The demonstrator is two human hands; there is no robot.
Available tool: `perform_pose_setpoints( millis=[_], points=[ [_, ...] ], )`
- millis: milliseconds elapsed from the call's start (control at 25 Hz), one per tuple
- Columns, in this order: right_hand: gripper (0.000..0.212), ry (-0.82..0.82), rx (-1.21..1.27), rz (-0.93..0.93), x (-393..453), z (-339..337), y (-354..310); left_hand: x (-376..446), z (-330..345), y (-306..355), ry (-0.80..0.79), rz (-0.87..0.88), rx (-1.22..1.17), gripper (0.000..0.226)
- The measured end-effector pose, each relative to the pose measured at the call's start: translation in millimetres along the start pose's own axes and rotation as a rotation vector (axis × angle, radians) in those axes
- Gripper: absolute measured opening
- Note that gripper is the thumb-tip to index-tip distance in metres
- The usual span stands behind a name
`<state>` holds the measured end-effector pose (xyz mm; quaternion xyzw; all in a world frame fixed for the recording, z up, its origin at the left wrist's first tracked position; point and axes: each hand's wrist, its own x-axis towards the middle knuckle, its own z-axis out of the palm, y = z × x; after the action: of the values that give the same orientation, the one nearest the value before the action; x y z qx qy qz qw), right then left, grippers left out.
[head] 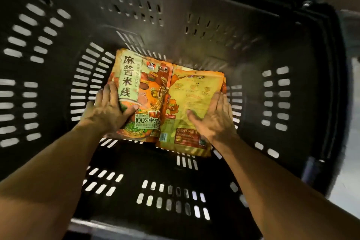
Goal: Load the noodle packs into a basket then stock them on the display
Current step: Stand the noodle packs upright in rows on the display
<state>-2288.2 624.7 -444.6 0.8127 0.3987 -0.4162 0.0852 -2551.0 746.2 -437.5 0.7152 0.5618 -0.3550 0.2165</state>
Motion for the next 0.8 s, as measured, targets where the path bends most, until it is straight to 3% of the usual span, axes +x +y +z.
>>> perform_pose_setpoints(
  millis=[80,160,240,320,400,560,680,800],
  points=[
    [0.126,0.09,0.347,0.074,-5.3,2.3,-4.0,0.6,-15.0,2.9,0.067,-0.07,-0.168,0.117],
    [0.11,0.141,0.478,0.181,-7.5,-0.9,-11.1,4.9,-27.4,4.9,0.104,-0.109,-0.39,0.11],
    [0.09,0.123,0.52,0.237,-4.6,-2.5,-13.5,6.5,-33.3,11.3,0.041,-0.139,-0.657,0.104],
    [0.067,0.09,0.736,0.238,0.0,-3.7,-15.5,8.1,-35.8,24.4,-0.032,-0.196,-0.825,0.088],
    [0.047,-0.05,0.929,0.193,-5.1,-7.6,-25.5,5.0,-45.3,38.2,-0.113,-0.234,-1.018,0.073],
    [0.046,-0.138,0.968,0.106,-18.2,-15.2,-43.7,-6.4,-55.2,38.4,-0.232,-0.234,-1.093,0.063],
    [0.046,-0.086,0.969,0.096,-35.9,-38.5,-49.0,-34.8,-71.7,29.7,-0.242,-0.214,-1.165,0.044],
    [0.04,-0.13,0.982,0.017,-69.7,-72.7,-50.9,-79.6,-88.3,19.2,-0.228,-0.177,-1.285,0.046]
  ],
)
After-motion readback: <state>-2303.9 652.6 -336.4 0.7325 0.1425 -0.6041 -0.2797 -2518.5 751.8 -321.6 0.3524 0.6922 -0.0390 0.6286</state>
